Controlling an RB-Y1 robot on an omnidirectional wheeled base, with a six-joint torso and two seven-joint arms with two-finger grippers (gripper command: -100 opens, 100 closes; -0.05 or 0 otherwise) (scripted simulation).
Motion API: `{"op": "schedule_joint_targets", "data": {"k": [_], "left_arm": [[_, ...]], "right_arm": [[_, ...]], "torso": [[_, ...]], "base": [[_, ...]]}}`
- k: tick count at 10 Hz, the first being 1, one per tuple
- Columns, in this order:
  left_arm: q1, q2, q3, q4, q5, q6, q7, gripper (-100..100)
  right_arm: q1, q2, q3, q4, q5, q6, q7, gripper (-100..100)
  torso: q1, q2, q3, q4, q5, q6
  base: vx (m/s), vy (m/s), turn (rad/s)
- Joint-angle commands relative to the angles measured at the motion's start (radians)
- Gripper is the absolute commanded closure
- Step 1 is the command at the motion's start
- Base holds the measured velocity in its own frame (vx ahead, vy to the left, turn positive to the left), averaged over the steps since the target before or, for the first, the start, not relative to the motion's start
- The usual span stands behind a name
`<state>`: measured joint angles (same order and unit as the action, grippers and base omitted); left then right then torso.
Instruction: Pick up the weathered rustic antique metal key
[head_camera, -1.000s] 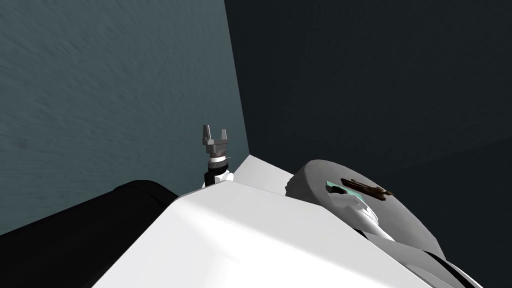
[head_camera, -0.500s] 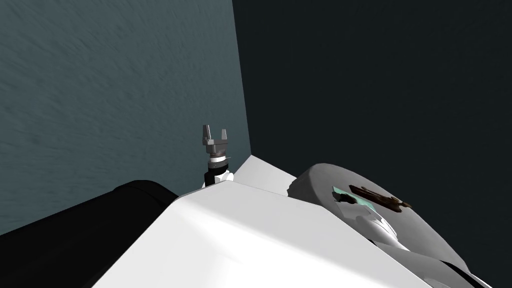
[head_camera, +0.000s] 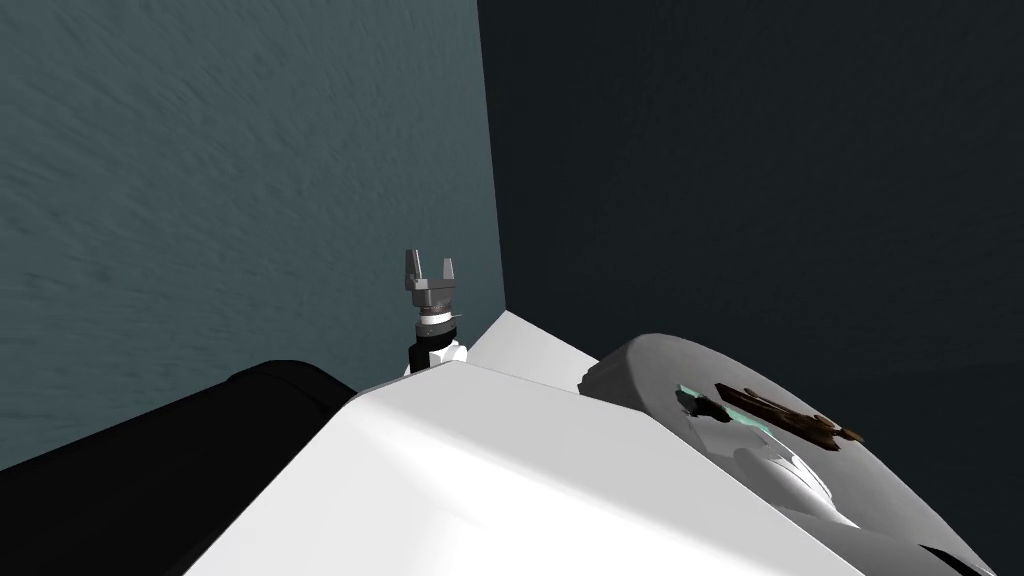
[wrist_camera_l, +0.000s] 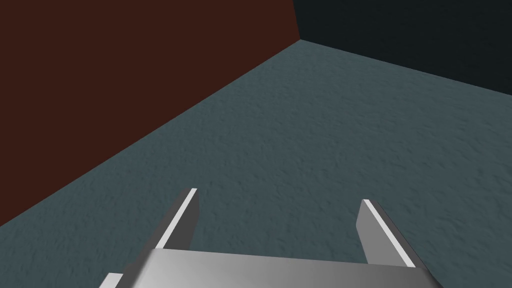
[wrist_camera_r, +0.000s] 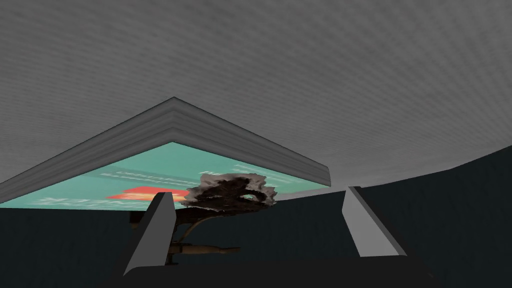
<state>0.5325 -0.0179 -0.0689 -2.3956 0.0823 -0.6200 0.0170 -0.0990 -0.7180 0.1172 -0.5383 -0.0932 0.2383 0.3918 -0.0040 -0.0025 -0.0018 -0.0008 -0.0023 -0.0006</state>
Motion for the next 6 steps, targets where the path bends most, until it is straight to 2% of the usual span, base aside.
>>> {"op": "schedule_joint_targets", "data": {"k": [1, 2, 3, 4, 5, 6], "left_arm": [[0.000, 0.000, 0.000, 0.000, 0.000, 0.000, 0.000, 0], [0.000, 0.000, 0.000, 0.000, 0.000, 0.000, 0.000, 0], [0.000, 0.000, 0.000, 0.000, 0.000, 0.000, 0.000, 0], [0.000, 0.000, 0.000, 0.000, 0.000, 0.000, 0.000, 0], [0.000, 0.000, 0.000, 0.000, 0.000, 0.000, 0.000, 0], [0.000, 0.000, 0.000, 0.000, 0.000, 0.000, 0.000, 0]], "right_arm": [[-0.010, 0.002, 0.003, 0.050, 0.000, -0.035, 0.002, -100], [-0.010, 0.002, 0.003, 0.081, 0.000, -0.035, 0.002, -100], [0.009, -0.027, 0.036, 0.124, -0.043, -0.079, -0.018, -100], [0.015, -0.027, 0.036, 0.030, -0.043, -0.063, -0.018, -100], [0.009, -0.027, 0.036, 0.090, -0.043, -0.079, -0.018, -100], [0.009, -0.027, 0.036, 0.124, -0.043, -0.079, -0.018, -100]], "torso": [[0.000, 0.000, 0.000, 0.000, 0.000, 0.000], [-0.001, 0.001, 0.000, 0.000, 0.000, 0.000], [-0.001, 0.001, 0.001, 0.000, 0.000, 0.000], [0.000, 0.002, 0.001, 0.000, 0.001, 0.002], [0.000, 0.001, 0.000, 0.000, 0.001, 0.001], [0.000, 0.001, 0.000, 0.000, 0.000, 0.002]], "base": [[0.008, 0.003, 0.004], [0.000, 0.000, 0.000], [0.030, 0.027, 0.170], [0.035, 0.024, 0.041], [0.018, 0.012, -0.003], [0.000, 0.000, 0.000]]}}
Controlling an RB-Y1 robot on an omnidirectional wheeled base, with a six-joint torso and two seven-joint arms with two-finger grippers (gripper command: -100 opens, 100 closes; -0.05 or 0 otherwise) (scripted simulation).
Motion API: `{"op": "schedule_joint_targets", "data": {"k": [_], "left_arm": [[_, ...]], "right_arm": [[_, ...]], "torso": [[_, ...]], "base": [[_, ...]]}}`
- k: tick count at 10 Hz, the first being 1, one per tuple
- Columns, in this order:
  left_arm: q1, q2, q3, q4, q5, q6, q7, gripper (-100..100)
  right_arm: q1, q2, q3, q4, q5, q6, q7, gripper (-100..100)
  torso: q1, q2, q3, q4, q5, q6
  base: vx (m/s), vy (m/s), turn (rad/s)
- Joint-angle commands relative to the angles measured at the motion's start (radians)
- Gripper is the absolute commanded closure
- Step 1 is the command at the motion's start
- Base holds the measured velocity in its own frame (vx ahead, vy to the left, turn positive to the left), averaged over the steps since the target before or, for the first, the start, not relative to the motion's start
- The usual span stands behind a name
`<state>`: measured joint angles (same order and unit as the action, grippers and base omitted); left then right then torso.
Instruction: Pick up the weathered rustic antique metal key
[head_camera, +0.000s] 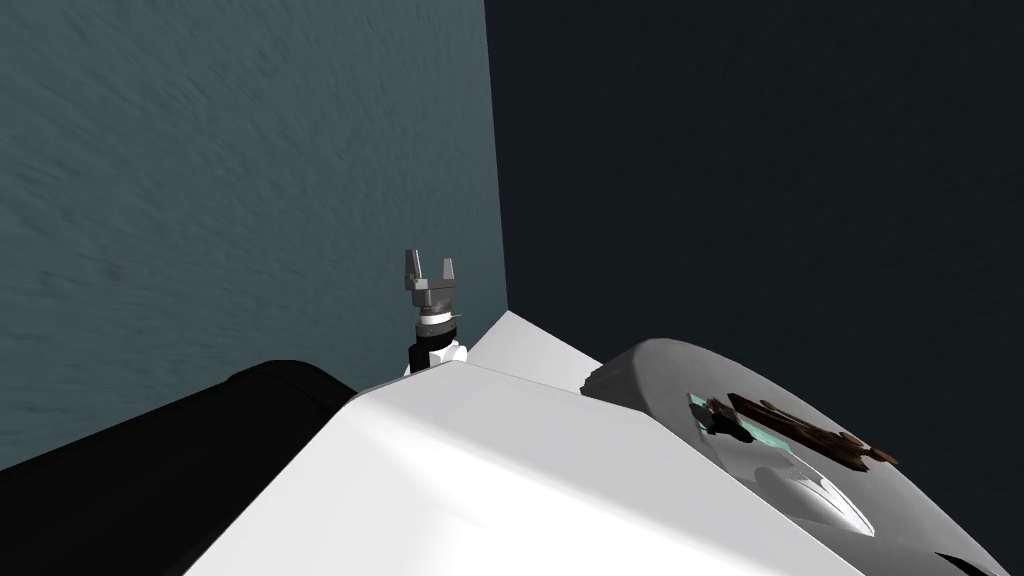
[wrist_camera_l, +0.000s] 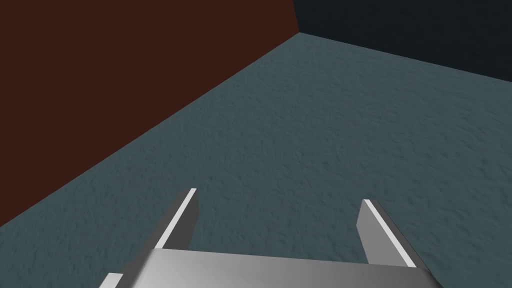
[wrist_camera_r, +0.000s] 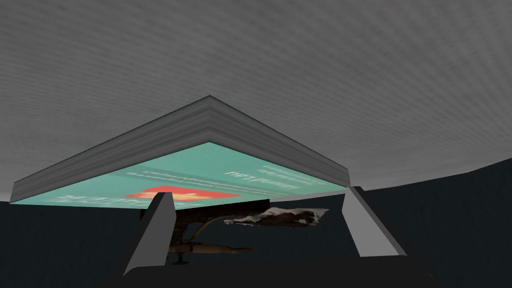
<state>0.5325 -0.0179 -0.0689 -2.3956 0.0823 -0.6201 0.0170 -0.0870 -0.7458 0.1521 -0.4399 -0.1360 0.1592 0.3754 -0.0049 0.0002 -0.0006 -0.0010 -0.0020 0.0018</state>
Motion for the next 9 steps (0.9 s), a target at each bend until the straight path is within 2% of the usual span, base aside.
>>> {"op": "schedule_joint_targets", "data": {"k": [1, 4, 5, 6, 7, 8, 9], "left_arm": [[0.000, 0.000, 0.000, 0.000, 0.000, 0.000, 0.000, 0], [0.000, 0.000, 0.000, 0.000, 0.000, 0.000, 0.000, 0], [0.000, 0.000, 0.000, 0.000, 0.000, 0.000, 0.000, 0], [0.000, 0.000, 0.000, 0.000, 0.000, 0.000, 0.000, 0], [0.000, 0.000, 0.000, 0.000, 0.000, 0.000, 0.000, 0], [0.000, 0.000, 0.000, 0.000, 0.000, 0.000, 0.000, 0], [0.000, 0.000, 0.000, 0.000, 0.000, 0.000, 0.000, 0]], "right_arm": [[0.016, -0.027, 0.034, 0.050, -0.042, -0.044, -0.021, -100], [0.016, -0.027, 0.034, 0.063, -0.042, -0.044, -0.021, -100], [0.036, -0.055, 0.067, 0.101, -0.083, -0.083, -0.040, -100], [0.036, -0.055, 0.067, 0.101, -0.085, -0.089, -0.040, -100], [0.019, -0.052, 0.085, 0.125, -0.096, -0.096, -0.036, -100], [0.018, -0.054, 0.091, 0.128, -0.102, -0.101, -0.036, 100], [0.018, -0.054, 0.090, 0.127, -0.101, -0.100, -0.036, 100]], "torso": [[0.000, 0.000, 0.000, 0.000, 0.000, 0.000], [0.001, -0.001, 0.000, 0.000, 0.000, 0.000], [0.000, 0.000, 0.000, 0.000, 0.000, 0.000], [0.001, -0.001, 0.000, 0.000, 0.000, 0.000], [0.001, -0.001, -0.001, 0.000, 0.000, -0.001], [0.000, 0.000, 0.000, 0.000, 0.000, 0.000], [0.000, 0.000, 0.000, 0.000, 0.000, 0.000]], "base": [[0.026, 0.016, 0.161], [0.020, 0.014, 0.010], [0.027, 0.024, 0.125], [0.030, 0.023, 0.084], [0.010, 0.007, 0.009], [0.000, 0.000, 0.000], [0.000, 0.000, 0.000]]}}
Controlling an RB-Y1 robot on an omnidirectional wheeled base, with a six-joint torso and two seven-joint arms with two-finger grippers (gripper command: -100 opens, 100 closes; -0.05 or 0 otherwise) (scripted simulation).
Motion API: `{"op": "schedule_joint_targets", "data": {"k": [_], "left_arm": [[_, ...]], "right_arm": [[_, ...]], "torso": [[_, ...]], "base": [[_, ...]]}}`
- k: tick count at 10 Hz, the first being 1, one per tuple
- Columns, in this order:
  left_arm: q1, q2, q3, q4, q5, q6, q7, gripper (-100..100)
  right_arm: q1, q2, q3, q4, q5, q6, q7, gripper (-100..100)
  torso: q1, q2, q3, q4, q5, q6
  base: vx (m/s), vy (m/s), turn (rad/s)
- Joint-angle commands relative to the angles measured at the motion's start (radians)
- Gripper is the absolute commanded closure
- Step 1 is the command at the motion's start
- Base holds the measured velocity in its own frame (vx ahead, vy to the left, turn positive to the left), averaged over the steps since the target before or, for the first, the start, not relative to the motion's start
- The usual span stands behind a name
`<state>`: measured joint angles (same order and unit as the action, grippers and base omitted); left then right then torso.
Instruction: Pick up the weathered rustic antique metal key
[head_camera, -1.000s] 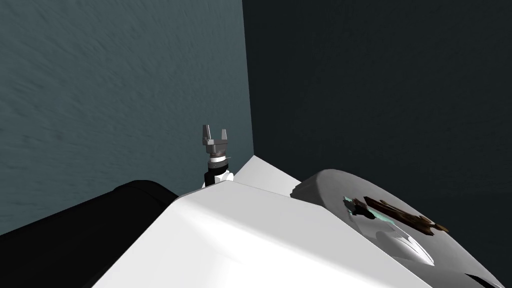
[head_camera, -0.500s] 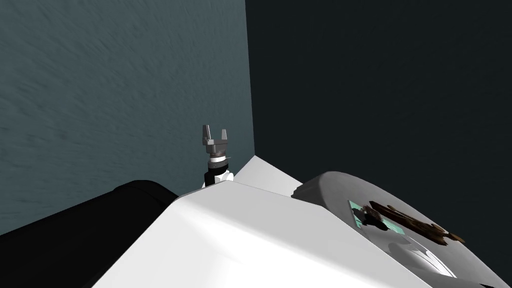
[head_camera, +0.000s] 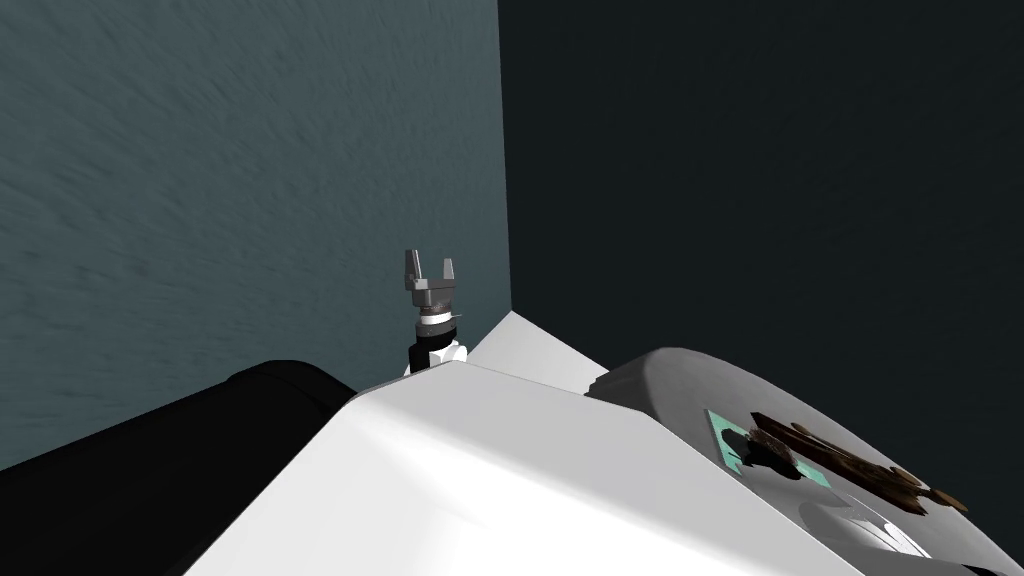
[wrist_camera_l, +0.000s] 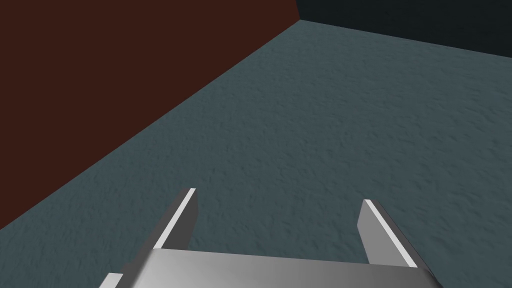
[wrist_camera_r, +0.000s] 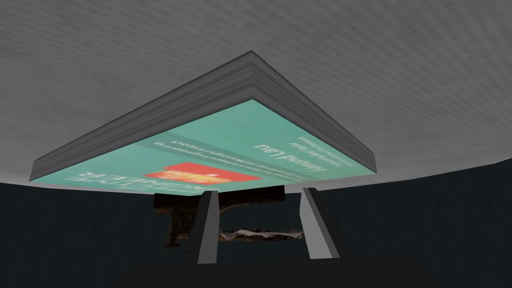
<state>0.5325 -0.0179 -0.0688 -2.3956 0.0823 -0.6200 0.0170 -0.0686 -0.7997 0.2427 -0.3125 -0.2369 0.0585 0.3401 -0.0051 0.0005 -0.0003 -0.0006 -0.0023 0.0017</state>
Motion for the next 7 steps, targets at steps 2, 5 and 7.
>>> {"op": "schedule_joint_targets", "data": {"k": [2, 5, 7], "left_arm": [[0.000, 0.000, 0.000, 0.000, 0.000, 0.000, 0.000, 0], [0.000, 0.000, 0.000, 0.000, 0.000, 0.000, 0.000, 0], [0.000, 0.000, 0.000, 0.000, 0.000, 0.000, 0.000, 0]], "right_arm": [[0.000, 0.000, 0.000, 0.000, 0.000, 0.000, 0.000, 100], [-0.002, 0.027, -0.050, -0.050, 0.050, 0.050, 0.014, 100], [-0.002, 0.027, -0.056, -0.064, 0.059, 0.056, 0.014, 100]], "torso": [[0.000, 0.000, 0.000, 0.000, 0.000, 0.000], [0.000, 0.000, 0.000, 0.000, 0.000, 0.000], [-0.002, 0.002, 0.001, 0.000, -0.001, 0.000]], "base": [[0.000, 0.000, 0.000], [-0.009, -0.008, -0.050], [-0.027, -0.019, -0.034]]}}
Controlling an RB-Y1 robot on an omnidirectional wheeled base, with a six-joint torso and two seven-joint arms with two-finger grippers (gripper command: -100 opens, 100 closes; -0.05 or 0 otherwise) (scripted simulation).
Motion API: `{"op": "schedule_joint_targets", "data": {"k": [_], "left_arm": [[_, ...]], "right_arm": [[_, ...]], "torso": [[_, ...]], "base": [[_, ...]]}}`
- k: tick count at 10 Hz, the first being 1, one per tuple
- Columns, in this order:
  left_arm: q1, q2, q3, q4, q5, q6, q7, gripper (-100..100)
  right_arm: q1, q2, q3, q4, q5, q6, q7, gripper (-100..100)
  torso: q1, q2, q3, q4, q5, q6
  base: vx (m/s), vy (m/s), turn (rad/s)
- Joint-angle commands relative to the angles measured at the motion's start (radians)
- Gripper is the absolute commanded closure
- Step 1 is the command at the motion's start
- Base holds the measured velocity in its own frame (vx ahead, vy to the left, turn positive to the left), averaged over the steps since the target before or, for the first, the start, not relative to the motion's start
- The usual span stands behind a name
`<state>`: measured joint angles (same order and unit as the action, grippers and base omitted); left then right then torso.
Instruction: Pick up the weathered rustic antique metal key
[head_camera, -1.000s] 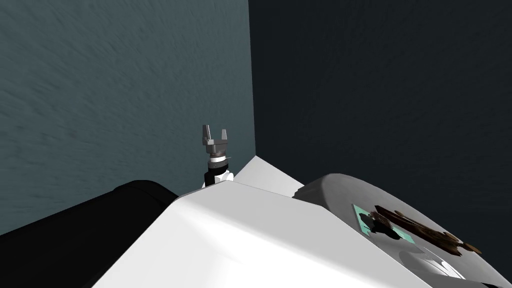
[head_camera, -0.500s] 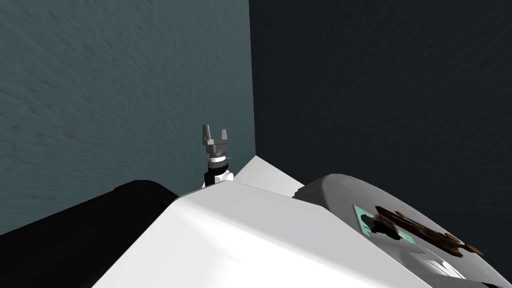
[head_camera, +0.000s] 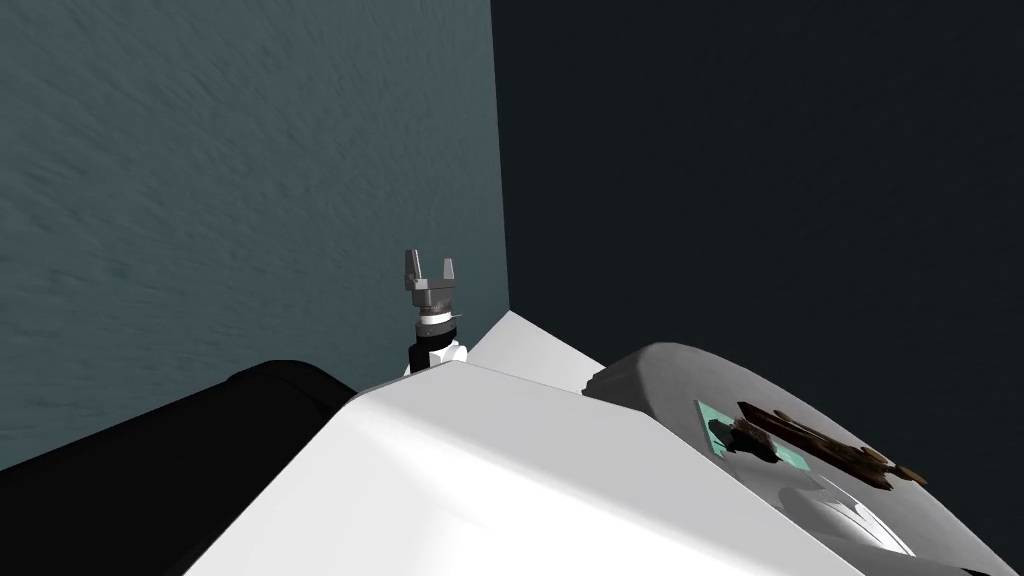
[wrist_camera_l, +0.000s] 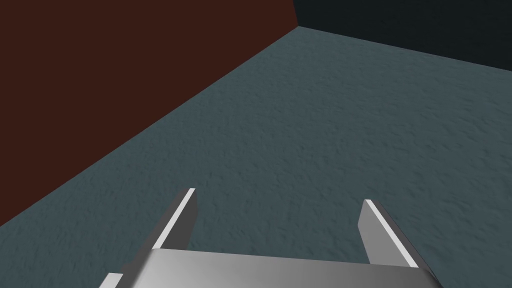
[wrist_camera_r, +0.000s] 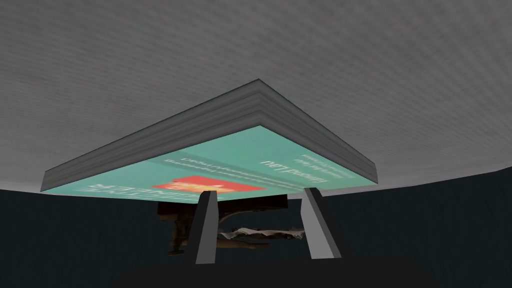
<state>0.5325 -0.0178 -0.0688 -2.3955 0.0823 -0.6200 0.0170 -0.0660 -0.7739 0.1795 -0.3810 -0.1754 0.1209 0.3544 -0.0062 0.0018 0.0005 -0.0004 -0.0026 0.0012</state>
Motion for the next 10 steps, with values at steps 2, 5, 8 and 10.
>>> {"op": "schedule_joint_targets", "data": {"k": [2, 5, 8, 10], "left_arm": [[0.000, 0.000, 0.000, 0.000, 0.000, 0.000, 0.000, 0], [0.000, 0.000, 0.000, 0.000, 0.000, 0.000, 0.000, 0], [0.000, 0.000, 0.000, 0.000, 0.000, 0.000, 0.000, 0], [0.000, 0.000, 0.000, 0.000, 0.000, 0.000, 0.000, 0]], "right_arm": [[-0.024, 0.029, -0.026, -0.010, 0.040, 0.037, 0.019, 100], [-0.063, 0.086, -0.093, -0.109, 0.124, 0.111, 0.058, 100], [-0.082, 0.114, -0.126, -0.147, 0.167, 0.170, 0.078, 100], [-0.102, 0.142, -0.159, -0.184, 0.209, 0.214, 0.097, 100]], "torso": [[-0.001, 0.000, 0.000, 0.000, -0.001, 0.000], [0.000, 0.001, 0.001, 0.000, 0.000, 0.000], [-0.002, 0.001, 0.001, 0.000, -0.001, -0.001], [-0.001, 0.001, 0.000, 0.000, -0.001, -0.001]], "base": [[-0.033, -0.028, -0.098], [-0.041, -0.027, -0.126], [-0.046, -0.039, -0.077], [-0.040, -0.028, -0.091]]}}
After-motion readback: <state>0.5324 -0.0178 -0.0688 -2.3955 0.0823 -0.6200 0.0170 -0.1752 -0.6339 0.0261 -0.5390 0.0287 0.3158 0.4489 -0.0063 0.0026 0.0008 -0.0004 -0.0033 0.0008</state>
